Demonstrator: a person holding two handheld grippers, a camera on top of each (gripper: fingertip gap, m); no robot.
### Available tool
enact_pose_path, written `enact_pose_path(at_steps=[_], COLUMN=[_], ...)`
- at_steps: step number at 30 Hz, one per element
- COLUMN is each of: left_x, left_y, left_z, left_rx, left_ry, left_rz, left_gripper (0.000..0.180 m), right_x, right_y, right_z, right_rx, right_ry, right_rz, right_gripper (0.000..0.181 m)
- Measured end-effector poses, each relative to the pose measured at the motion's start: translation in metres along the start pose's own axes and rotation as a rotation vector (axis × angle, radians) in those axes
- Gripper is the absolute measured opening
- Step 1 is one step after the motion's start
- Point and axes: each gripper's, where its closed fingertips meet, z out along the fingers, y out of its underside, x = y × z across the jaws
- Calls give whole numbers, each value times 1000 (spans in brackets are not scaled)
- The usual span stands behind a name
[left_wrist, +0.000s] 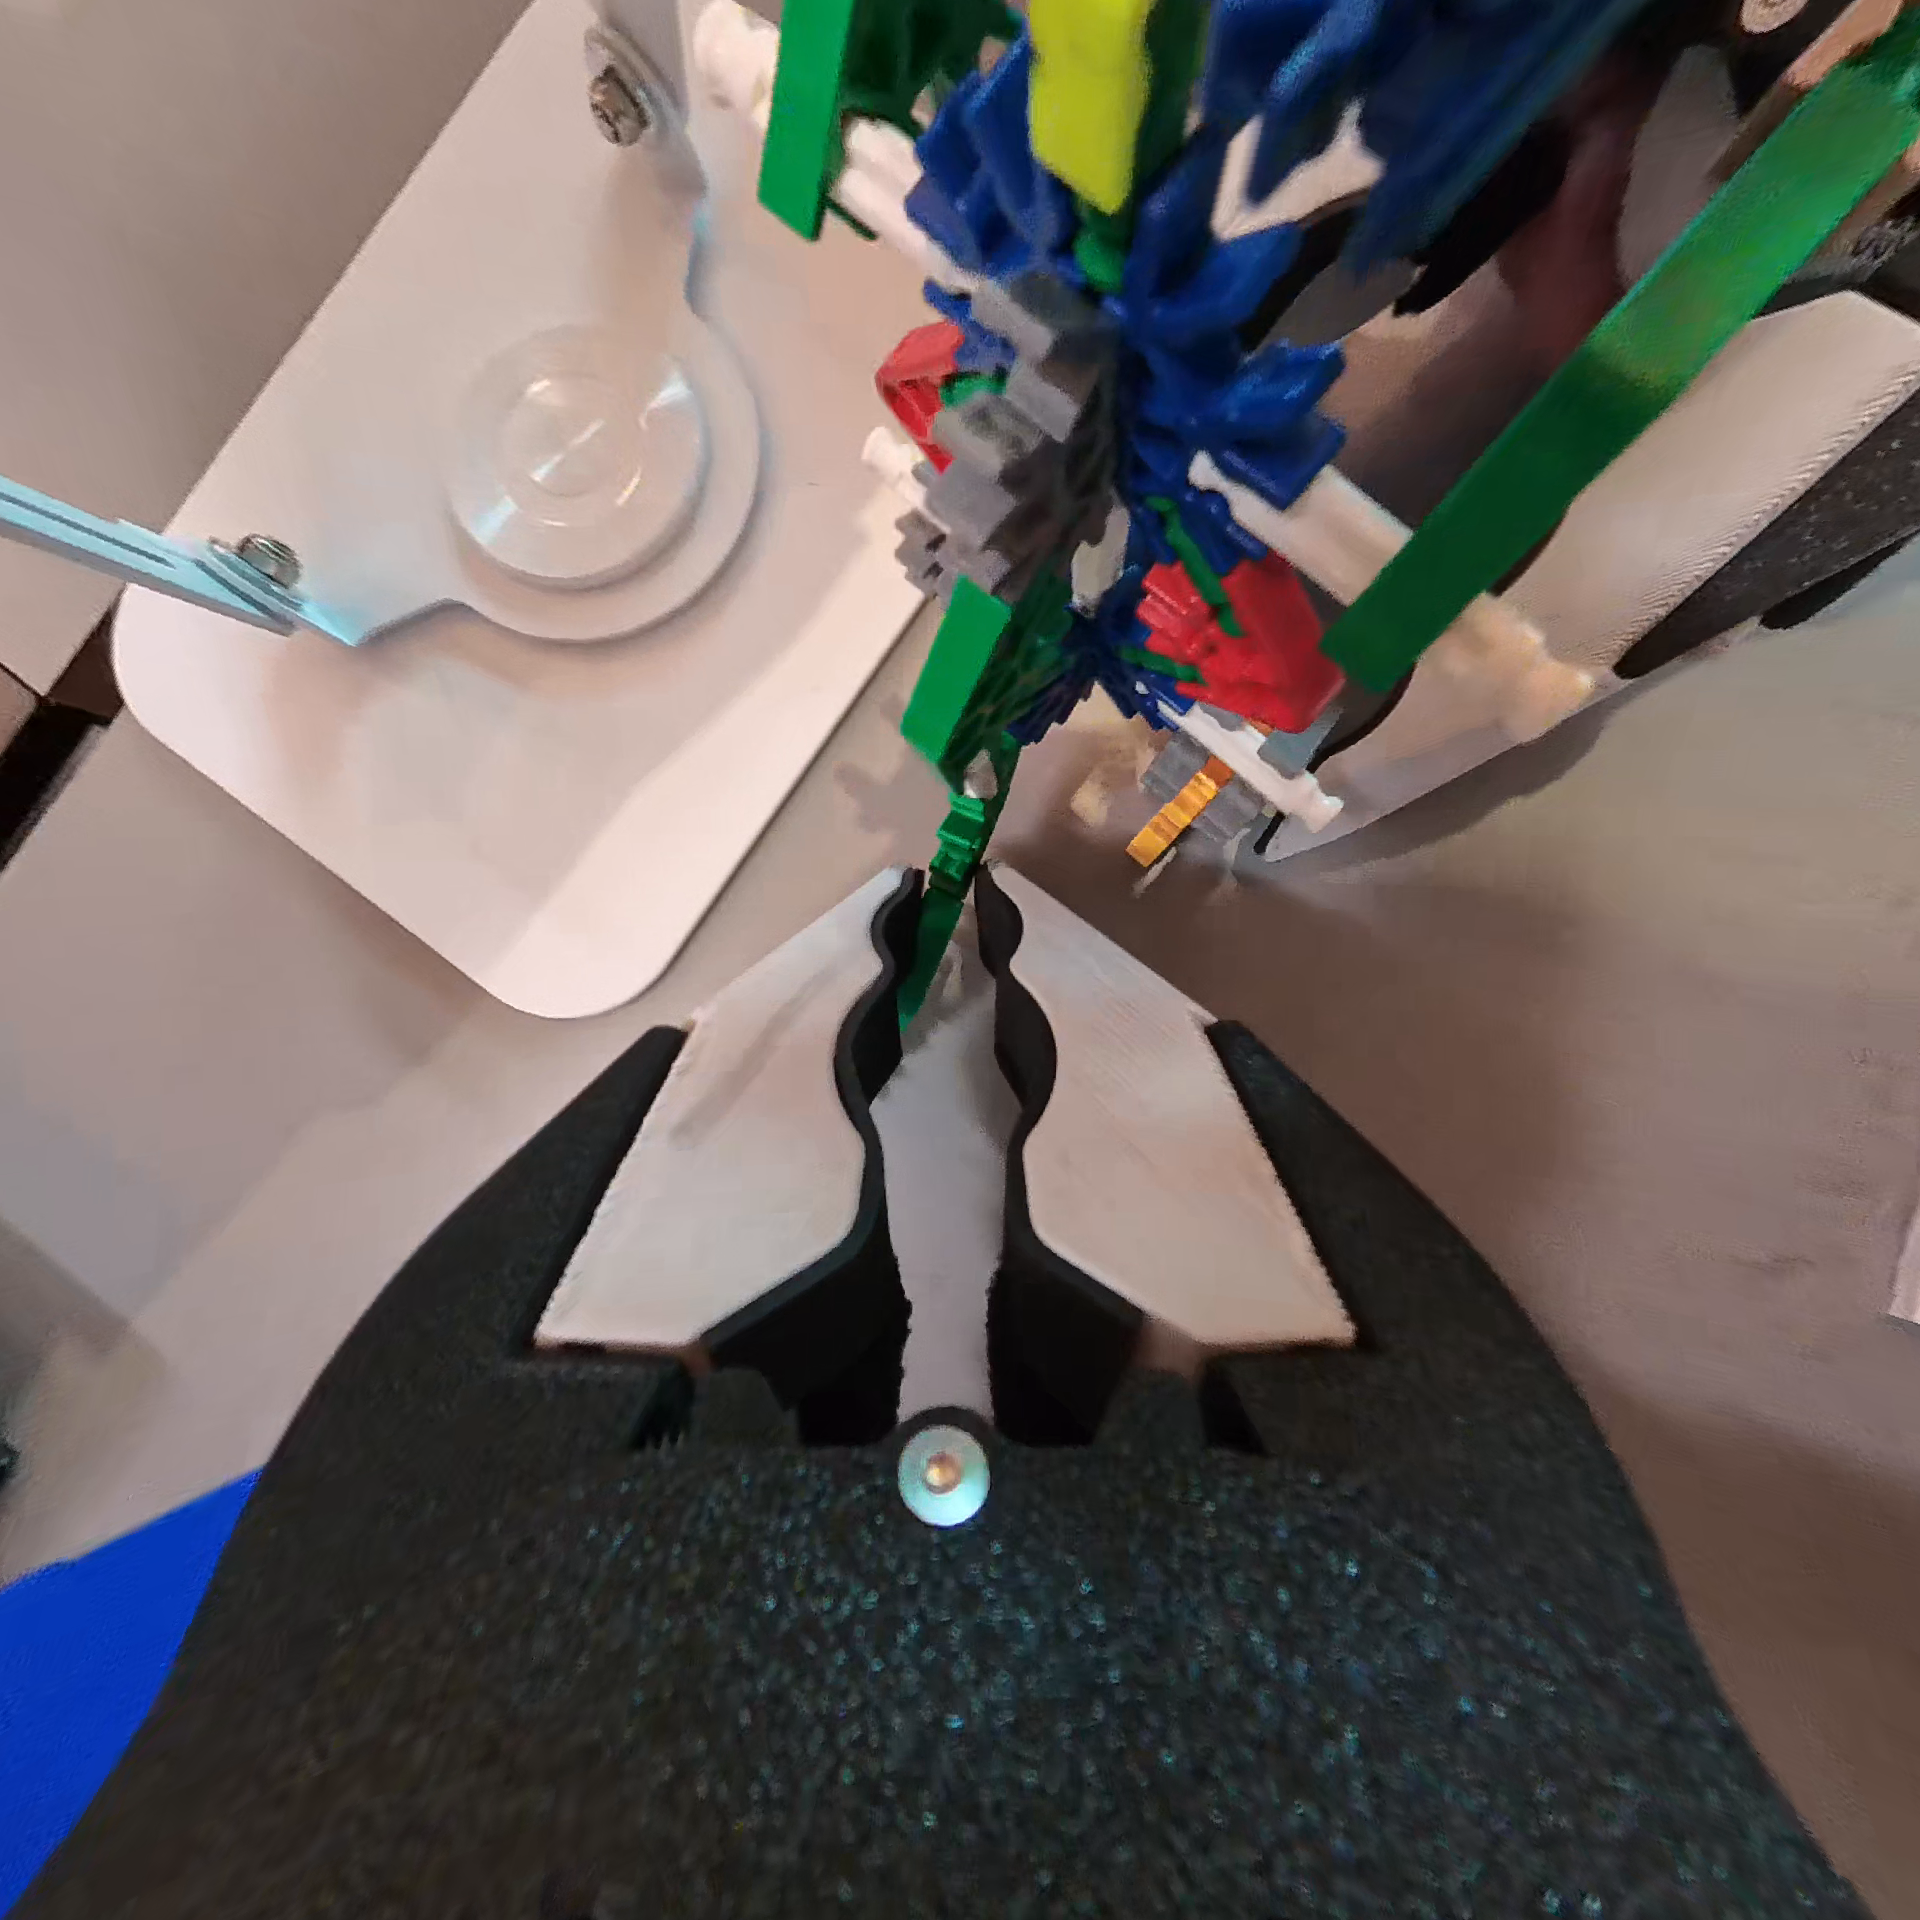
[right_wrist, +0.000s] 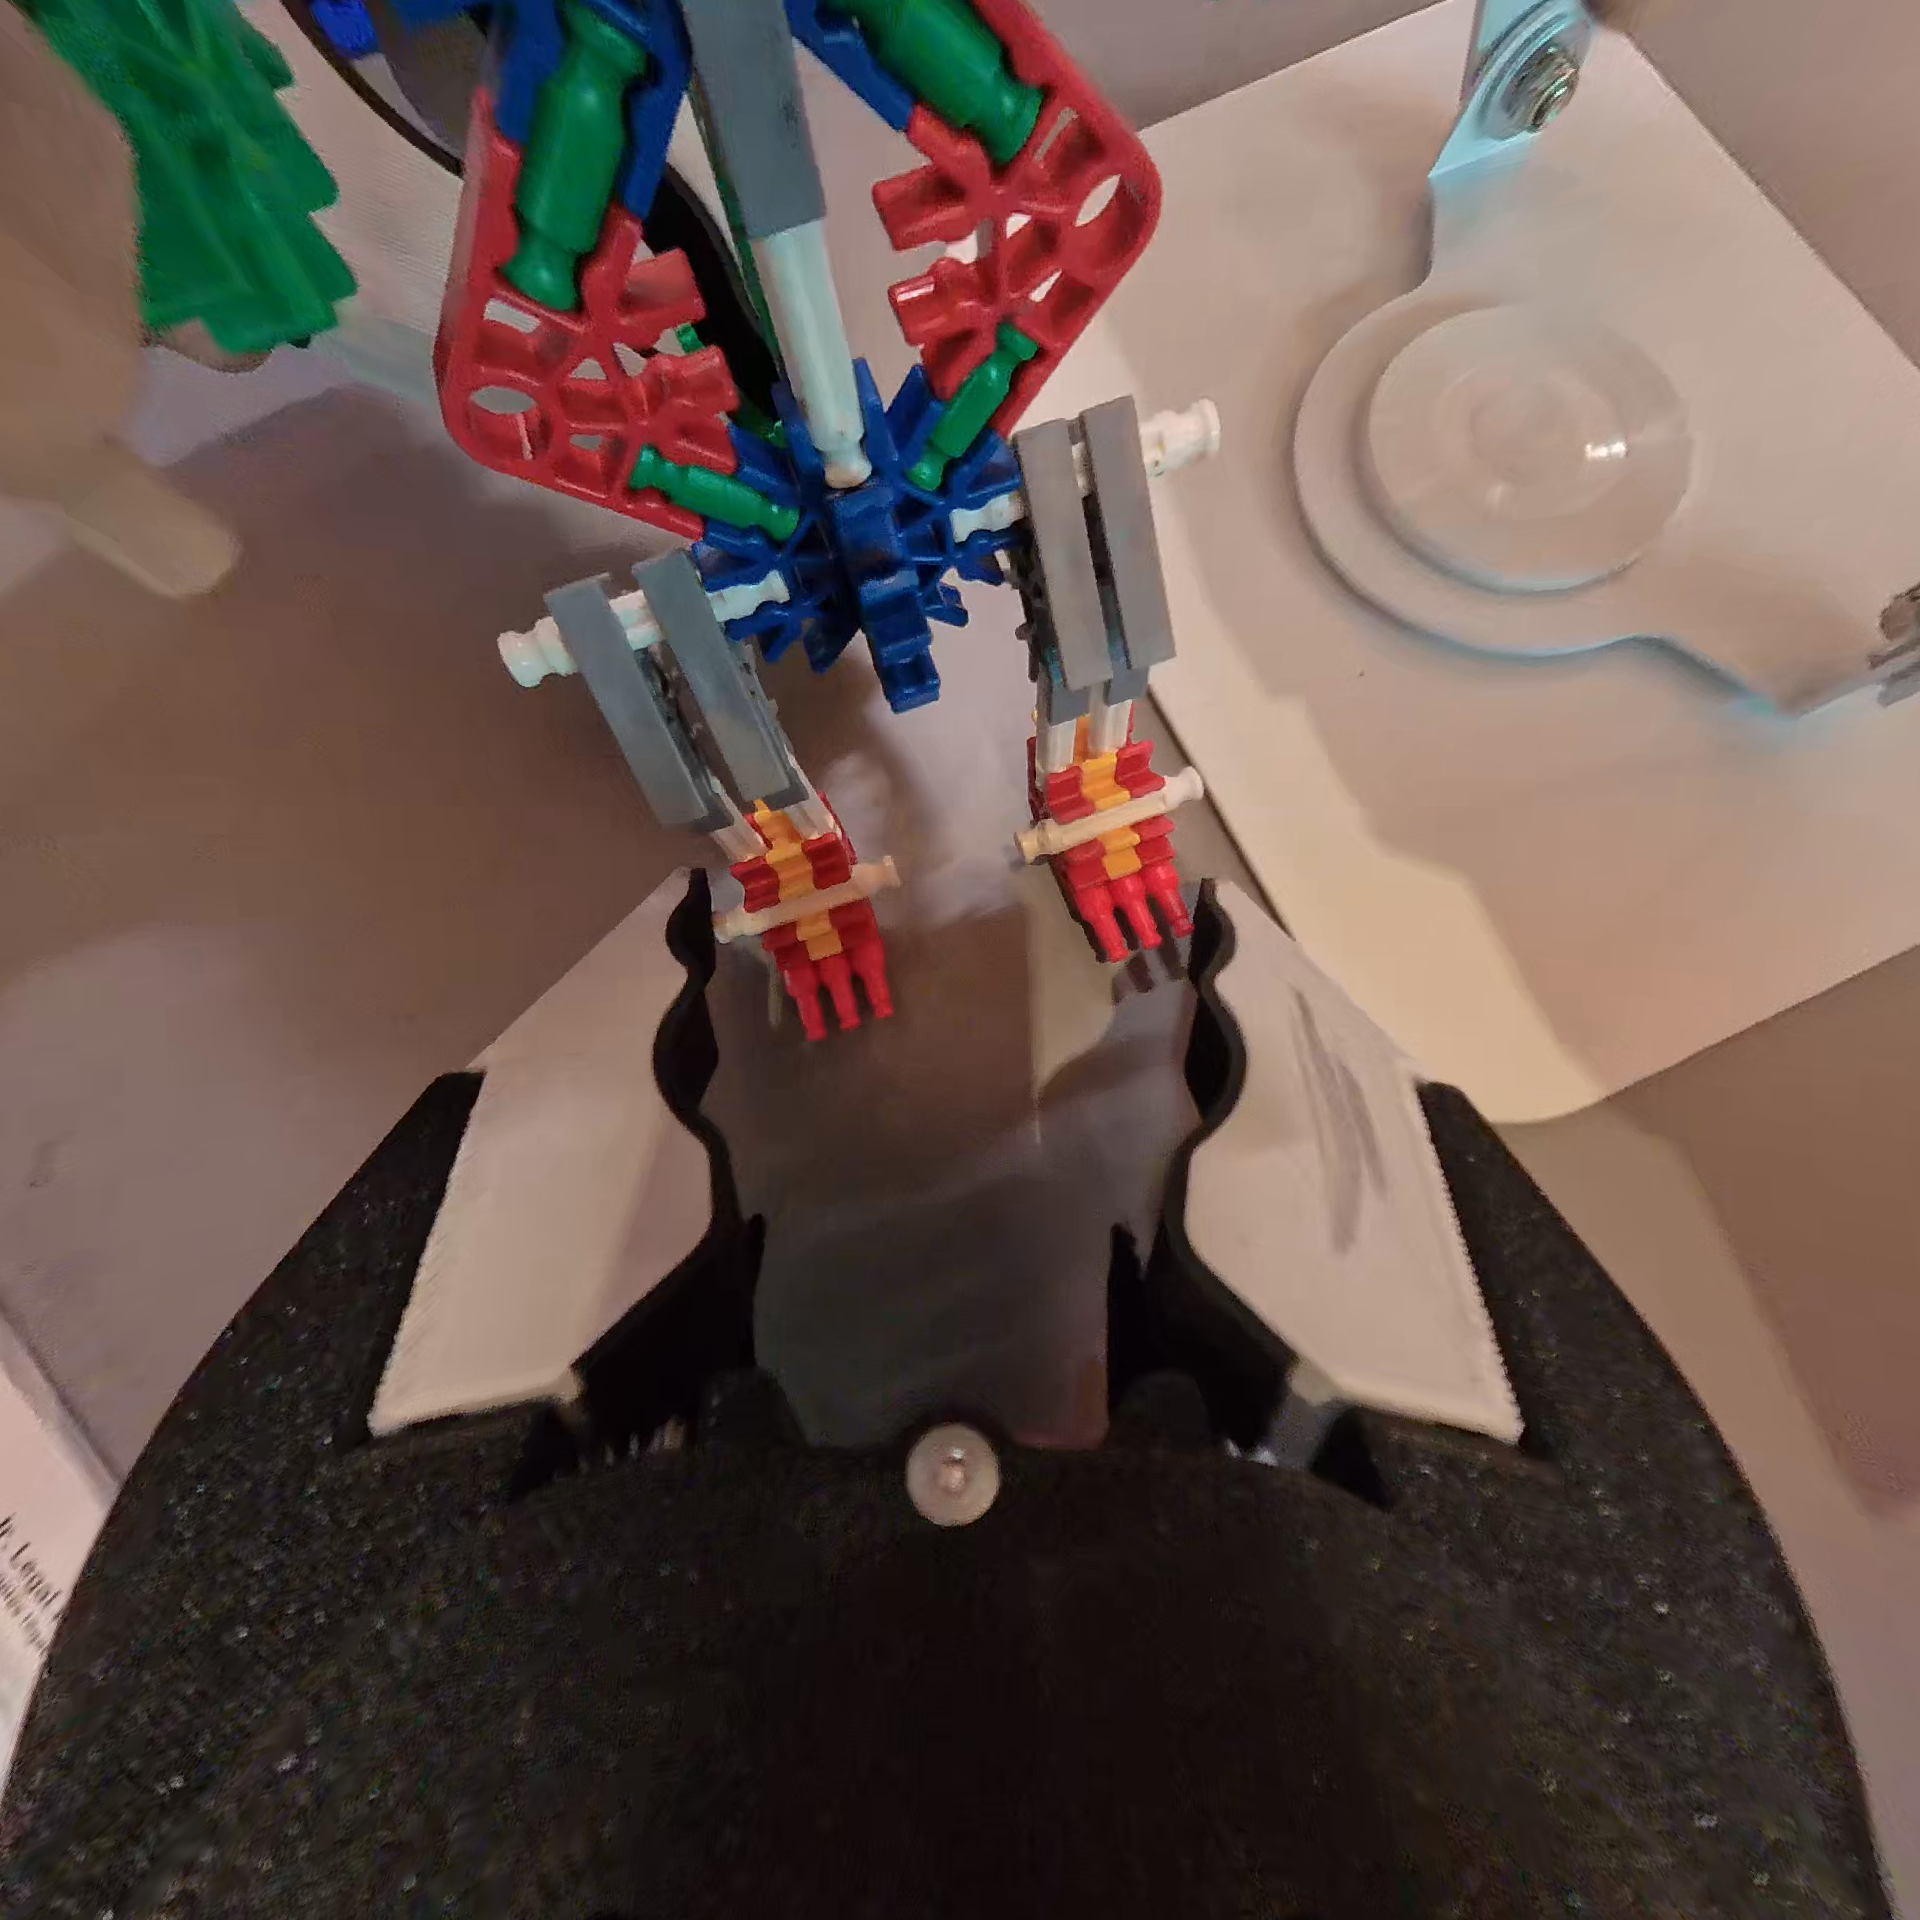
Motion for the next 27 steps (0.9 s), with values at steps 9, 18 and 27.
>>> enact_pose_path(at_steps=[9,18,27], left_x=[-8,-8,20], left_y=[-1,9,32], left_z=[4,-8,-74], left_rx=[6,-18,-8], left_ry=[-5,-58,-217], left_rz=[-42,-104,-224], left_gripper=[14,35,77], right_x=[1,-2,-11], right_y=[1,8,42], right_z=[0,-5,-56], right_rx=[-7,-52,-136], right_ry=[-18,-16,40], right_rz=[-4,-9,75], right_gripper=[94,99,105])
